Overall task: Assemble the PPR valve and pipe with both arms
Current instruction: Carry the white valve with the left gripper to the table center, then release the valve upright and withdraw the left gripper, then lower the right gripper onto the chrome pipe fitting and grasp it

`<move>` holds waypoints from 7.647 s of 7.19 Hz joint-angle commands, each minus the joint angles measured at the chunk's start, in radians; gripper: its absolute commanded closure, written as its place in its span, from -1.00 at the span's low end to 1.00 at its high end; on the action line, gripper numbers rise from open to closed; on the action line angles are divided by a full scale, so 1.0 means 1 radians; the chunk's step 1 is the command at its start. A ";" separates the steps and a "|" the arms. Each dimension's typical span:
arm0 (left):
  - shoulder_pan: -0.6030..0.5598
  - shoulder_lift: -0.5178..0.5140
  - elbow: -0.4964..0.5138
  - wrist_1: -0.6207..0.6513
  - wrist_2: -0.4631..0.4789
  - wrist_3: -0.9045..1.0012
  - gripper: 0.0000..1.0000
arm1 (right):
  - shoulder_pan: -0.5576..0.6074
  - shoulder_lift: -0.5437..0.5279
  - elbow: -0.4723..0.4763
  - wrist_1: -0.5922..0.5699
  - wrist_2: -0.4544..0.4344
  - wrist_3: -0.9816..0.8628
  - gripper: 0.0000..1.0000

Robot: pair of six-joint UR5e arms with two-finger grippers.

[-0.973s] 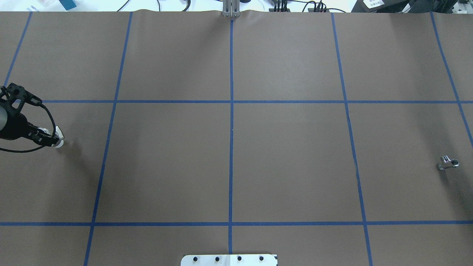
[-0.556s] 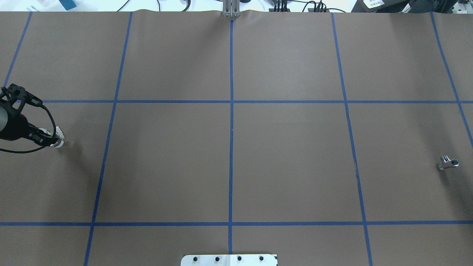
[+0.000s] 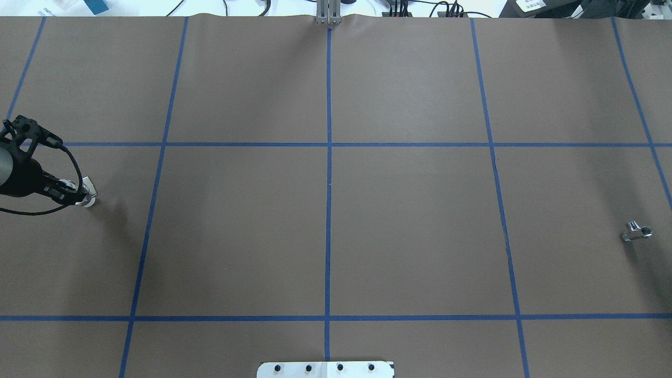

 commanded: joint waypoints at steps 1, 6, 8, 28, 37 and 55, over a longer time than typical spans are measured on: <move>0.009 -0.083 -0.013 0.019 0.000 -0.105 1.00 | -0.001 0.000 -0.001 0.002 0.000 -0.001 -1.00; 0.320 -0.581 -0.001 0.477 0.180 -0.532 1.00 | -0.001 -0.002 -0.004 0.002 -0.002 -0.004 -0.99; 0.394 -0.773 0.118 0.533 0.216 -0.669 1.00 | -0.001 -0.002 -0.007 0.002 0.000 -0.004 -1.00; 0.258 -0.654 -0.246 0.837 0.172 -0.325 -0.99 | -0.002 0.000 -0.007 0.002 0.012 0.000 -1.00; -0.692 -0.084 -0.048 0.611 -0.151 0.875 -1.00 | -0.347 -0.242 0.137 0.362 -0.131 0.574 -0.99; -0.715 -0.049 0.005 0.580 -0.261 0.728 -1.00 | -0.560 -0.311 -0.056 0.723 -0.215 0.579 0.21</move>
